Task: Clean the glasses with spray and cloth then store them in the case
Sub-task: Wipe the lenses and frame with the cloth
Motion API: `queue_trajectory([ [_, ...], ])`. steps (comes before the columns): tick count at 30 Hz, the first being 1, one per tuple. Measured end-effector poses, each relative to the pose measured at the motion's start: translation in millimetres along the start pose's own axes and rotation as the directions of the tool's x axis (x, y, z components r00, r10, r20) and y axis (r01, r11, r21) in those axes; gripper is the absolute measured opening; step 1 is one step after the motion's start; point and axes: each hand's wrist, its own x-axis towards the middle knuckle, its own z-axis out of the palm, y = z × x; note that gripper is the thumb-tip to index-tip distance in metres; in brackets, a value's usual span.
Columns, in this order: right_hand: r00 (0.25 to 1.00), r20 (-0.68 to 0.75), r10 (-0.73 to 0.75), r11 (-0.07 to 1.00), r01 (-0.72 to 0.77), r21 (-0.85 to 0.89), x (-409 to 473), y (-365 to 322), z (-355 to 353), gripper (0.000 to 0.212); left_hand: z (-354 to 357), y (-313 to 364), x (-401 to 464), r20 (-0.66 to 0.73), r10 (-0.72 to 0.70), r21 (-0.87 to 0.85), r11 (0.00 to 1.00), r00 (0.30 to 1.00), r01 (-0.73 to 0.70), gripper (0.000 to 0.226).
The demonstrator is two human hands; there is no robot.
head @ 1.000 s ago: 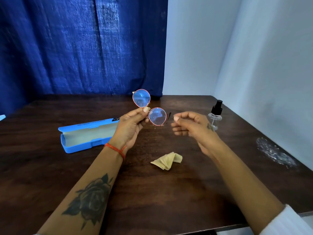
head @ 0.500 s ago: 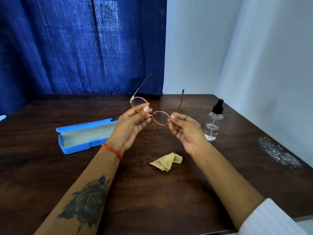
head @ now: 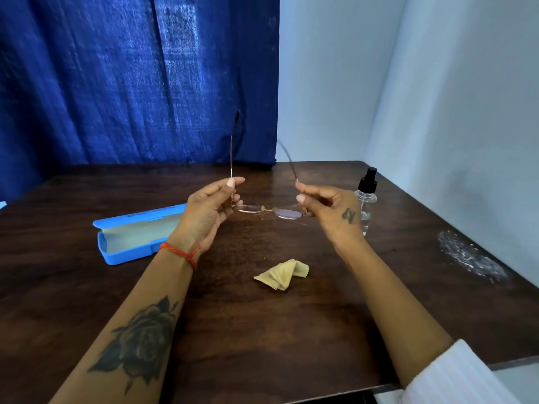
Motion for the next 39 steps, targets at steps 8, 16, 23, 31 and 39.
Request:
queue_trajectory([
  [8,0.926,0.262,-0.272,0.851,0.359,-0.384,1,5,-8,0.018,-5,7,-1,0.147,0.02,0.155,0.987,0.989,-0.043,0.014],
  [16,0.941,0.338,0.009,0.941,0.106,-0.322,9,8,-25,0.014,2,-2,-6,0.315,0.017,0.594,0.776,0.949,-0.211,0.012],
  [23,0.86,0.42,0.29,0.955,-0.23,-0.188,13,5,-35,0.043,9,-8,-8,0.355,0.23,0.79,0.445,0.906,-0.423,0.011],
  [31,0.908,0.42,-0.019,0.81,0.26,-0.526,9,14,-34,0.015,21,-18,-18,0.573,0.361,0.774,0.058,0.736,-0.631,0.016],
  [39,0.781,0.503,-0.371,0.281,0.611,-0.74,-1,22,-19,0.004,27,-30,-19,0.662,0.304,0.749,-0.226,0.685,-0.623,0.015],
])
